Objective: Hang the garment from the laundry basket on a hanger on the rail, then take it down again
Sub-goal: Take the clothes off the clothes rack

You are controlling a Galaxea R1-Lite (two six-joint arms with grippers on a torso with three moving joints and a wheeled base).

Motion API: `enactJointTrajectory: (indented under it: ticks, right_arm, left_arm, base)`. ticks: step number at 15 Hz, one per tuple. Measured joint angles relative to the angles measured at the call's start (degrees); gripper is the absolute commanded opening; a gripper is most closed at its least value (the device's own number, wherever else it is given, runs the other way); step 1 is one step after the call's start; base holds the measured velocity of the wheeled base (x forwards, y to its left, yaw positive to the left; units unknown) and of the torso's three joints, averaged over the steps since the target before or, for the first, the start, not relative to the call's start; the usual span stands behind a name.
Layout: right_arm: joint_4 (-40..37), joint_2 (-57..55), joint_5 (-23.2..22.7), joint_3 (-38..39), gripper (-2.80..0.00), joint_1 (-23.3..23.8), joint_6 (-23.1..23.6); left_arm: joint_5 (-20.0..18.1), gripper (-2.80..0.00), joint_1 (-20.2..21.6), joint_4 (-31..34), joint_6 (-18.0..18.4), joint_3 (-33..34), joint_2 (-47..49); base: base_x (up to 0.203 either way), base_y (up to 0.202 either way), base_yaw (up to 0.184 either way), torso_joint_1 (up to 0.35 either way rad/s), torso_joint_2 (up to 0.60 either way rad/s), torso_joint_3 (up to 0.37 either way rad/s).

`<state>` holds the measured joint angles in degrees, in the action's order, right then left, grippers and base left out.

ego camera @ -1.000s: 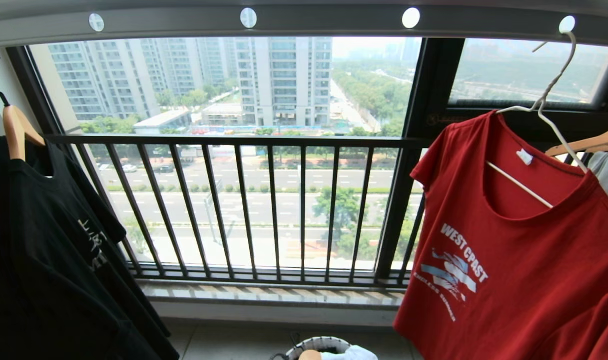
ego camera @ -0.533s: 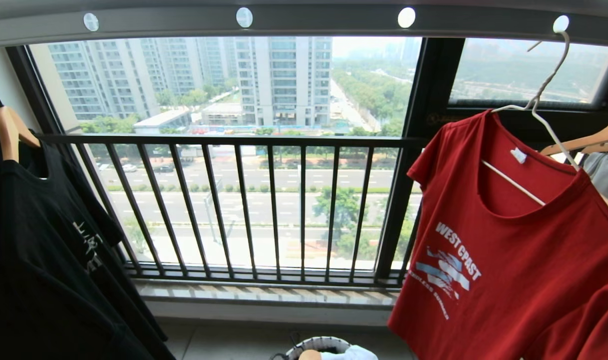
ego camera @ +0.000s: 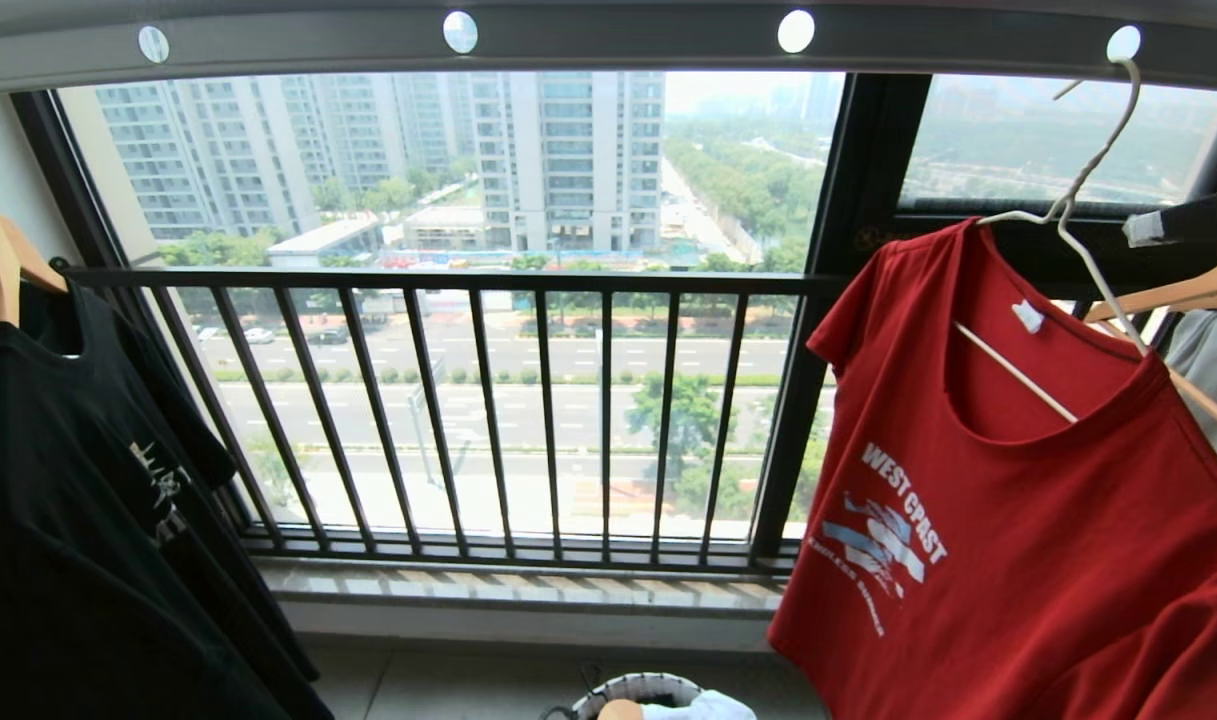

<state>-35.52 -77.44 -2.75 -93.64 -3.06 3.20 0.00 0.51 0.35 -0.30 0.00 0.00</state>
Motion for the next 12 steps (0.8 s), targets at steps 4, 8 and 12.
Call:
enactJointTrajectory:
  ticks: [4, 8, 12]
  right_arm:
    - [7.83, -2.9, 0.0, 2.28, 0.0, -1.23, -0.67]
    - [17.1, -4.45, 0.63, 8.6, 0.0, -2.67, -0.75]
    - [30.49, -6.11, 3.51, 15.84, 0.0, -2.86, -0.66]
  left_arm:
    - [0.0, -2.8, 0.0, 0.0, -0.02, 0.0, 0.0]
    - [0.0, -2.8, 0.0, 0.0, 0.0, 0.0, 0.0]
    - [0.0, -2.8, 0.0, 0.0, -0.02, 0.0, 0.0]
  base:
    - [0.0, 0.0, 0.0, 0.0, 0.0, 0.0]
    - [0.0, 0.0, 0.0, 0.0, 0.0, 0.0]
    - [0.0, 0.0, 0.0, 0.0, 0.0, 0.0]
